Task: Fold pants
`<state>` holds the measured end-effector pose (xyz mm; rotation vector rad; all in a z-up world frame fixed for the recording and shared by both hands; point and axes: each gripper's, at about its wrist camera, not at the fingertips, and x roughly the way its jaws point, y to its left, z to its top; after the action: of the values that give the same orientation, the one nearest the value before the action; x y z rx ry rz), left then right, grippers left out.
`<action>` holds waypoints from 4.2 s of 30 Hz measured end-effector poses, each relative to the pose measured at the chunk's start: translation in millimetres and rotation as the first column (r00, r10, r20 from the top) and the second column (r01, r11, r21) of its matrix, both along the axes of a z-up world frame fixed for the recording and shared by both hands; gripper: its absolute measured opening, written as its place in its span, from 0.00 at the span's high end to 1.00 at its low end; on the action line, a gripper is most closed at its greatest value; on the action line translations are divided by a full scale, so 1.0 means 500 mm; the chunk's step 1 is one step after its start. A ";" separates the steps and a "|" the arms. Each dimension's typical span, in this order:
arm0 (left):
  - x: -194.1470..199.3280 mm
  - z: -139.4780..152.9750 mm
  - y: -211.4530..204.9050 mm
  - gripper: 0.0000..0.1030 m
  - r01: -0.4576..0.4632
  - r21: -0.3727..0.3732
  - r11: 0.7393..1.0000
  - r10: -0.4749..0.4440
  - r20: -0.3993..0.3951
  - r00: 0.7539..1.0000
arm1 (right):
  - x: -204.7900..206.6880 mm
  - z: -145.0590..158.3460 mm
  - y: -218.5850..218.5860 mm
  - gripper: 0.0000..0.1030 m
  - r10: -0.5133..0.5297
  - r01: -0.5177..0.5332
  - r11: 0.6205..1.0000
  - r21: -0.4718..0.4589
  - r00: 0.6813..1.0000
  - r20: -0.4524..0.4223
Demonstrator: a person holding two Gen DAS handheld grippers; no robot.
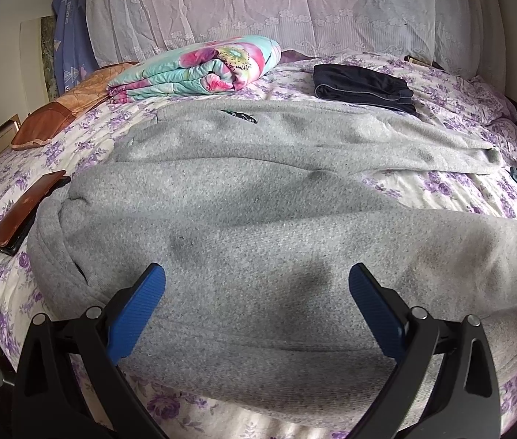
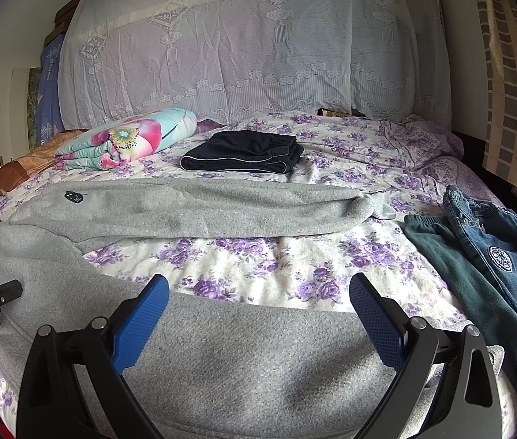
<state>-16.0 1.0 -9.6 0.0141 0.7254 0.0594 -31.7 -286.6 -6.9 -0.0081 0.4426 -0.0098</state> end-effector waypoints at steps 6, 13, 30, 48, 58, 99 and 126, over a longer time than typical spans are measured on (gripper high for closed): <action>0.004 -0.002 0.001 0.05 -0.004 -0.003 1.000 0.004 -0.006 1.000 | 0.000 0.000 0.000 0.03 0.000 0.000 1.000 0.001 1.000 0.000; 0.015 0.054 0.043 0.05 0.029 0.009 1.000 -0.030 0.029 0.999 | -0.028 0.024 -0.020 0.03 0.098 -0.103 0.991 0.083 0.993 0.069; 0.439 0.061 0.376 0.05 -0.143 -0.429 0.892 0.055 -0.211 0.976 | 0.051 0.078 -0.079 0.03 0.260 -0.306 0.900 0.310 0.948 0.181; 0.473 -0.012 0.390 0.49 -0.112 -0.525 0.843 0.025 -0.170 0.985 | 0.517 0.076 0.036 0.10 0.551 -0.578 0.812 -0.083 0.806 -0.216; 0.478 -0.014 0.397 0.49 -0.102 -0.547 0.831 0.017 -0.157 0.987 | 0.701 -0.005 0.130 0.60 0.646 -0.738 0.672 -0.059 0.623 -0.441; 0.131 0.063 0.445 0.46 0.212 -0.650 0.730 -0.231 0.057 0.971 | -0.022 0.043 0.160 0.94 0.546 -0.541 0.727 -0.423 0.829 -0.122; 0.066 0.036 0.429 0.71 -0.059 -0.836 0.545 -0.091 -0.129 0.987 | -0.124 0.008 0.143 0.94 0.521 -0.495 0.768 -0.405 0.852 -0.053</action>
<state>17.2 215.4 8.4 -0.9336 0.8554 -0.3282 -93.8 -214.9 -2.7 -0.5430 0.3561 0.4386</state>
